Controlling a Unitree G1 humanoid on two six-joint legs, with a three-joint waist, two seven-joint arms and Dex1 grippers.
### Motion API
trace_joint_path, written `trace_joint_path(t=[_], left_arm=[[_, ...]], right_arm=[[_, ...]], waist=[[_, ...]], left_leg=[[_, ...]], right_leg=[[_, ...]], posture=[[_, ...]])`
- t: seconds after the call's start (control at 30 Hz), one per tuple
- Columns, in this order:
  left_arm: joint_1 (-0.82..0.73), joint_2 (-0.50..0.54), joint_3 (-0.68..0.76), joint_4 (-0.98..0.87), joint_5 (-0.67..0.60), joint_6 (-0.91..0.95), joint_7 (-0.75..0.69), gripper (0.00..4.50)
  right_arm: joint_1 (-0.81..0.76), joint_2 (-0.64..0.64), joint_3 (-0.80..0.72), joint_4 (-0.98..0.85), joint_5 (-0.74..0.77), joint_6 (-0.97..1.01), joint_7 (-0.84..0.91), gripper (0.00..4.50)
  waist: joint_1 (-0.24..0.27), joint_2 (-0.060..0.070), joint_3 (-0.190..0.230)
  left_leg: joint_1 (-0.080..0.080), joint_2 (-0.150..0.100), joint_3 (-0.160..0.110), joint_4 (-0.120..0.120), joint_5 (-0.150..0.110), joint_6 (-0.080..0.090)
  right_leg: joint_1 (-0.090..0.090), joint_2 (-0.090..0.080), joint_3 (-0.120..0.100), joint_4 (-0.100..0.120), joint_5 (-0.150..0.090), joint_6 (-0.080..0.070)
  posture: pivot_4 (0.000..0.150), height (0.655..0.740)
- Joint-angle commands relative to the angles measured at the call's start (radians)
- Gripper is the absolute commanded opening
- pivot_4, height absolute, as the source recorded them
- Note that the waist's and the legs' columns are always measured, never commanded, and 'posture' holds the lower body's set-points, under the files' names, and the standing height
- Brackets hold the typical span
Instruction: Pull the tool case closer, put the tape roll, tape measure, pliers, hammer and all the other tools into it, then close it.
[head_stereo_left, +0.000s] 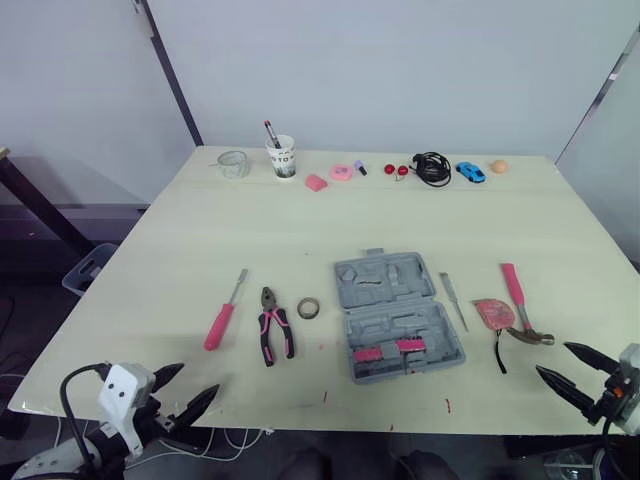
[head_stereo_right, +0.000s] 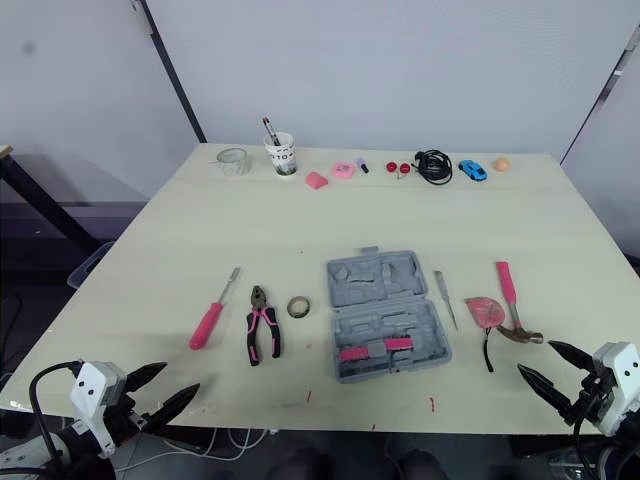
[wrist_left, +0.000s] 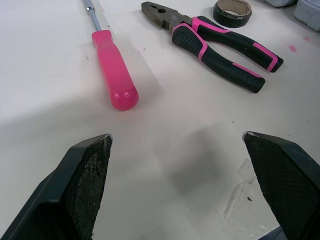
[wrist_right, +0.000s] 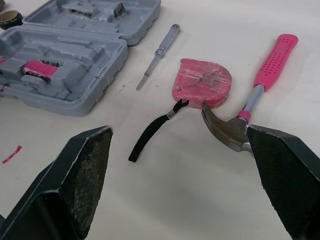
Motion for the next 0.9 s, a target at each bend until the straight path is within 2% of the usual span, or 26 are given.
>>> trace_joint_path(t=[0.03,0.53,0.9], left_arm=[[0.002,0.008,0.020,-0.019,-0.008,-0.018,-0.002,4.50],[-0.029,0.031,0.011,-0.002,-0.027,-0.002,-0.062,4.50],[-0.105,0.090,-0.011,-0.035,-0.062,0.070,-0.123,4.50]], right_arm=[[-0.001,-0.006,-0.008,-0.009,0.006,-0.020,0.003,4.46],[-0.001,-0.006,-0.001,-0.005,0.001,-0.033,-0.004,4.46],[-0.049,-0.029,0.021,-0.108,0.009,0.055,-0.062,4.46]], waist=[[0.000,0.000,0.000],[-0.002,0.000,0.000],[-0.002,0.001,0.000]], left_leg=[[0.000,0.000,0.000,0.000,0.000,0.000],[-0.001,-0.001,0.000,-0.002,0.000,-0.001],[-0.001,-0.001,0.000,-0.006,0.000,0.000]], right_leg=[[0.000,0.000,0.000,0.000,0.000,0.000],[-0.001,-0.008,-0.006,-0.001,0.000,0.000],[-0.002,-0.008,-0.006,-0.002,0.000,0.000]], posture=[[0.150,0.7400],[0.150,0.7400],[0.150,0.7400]])
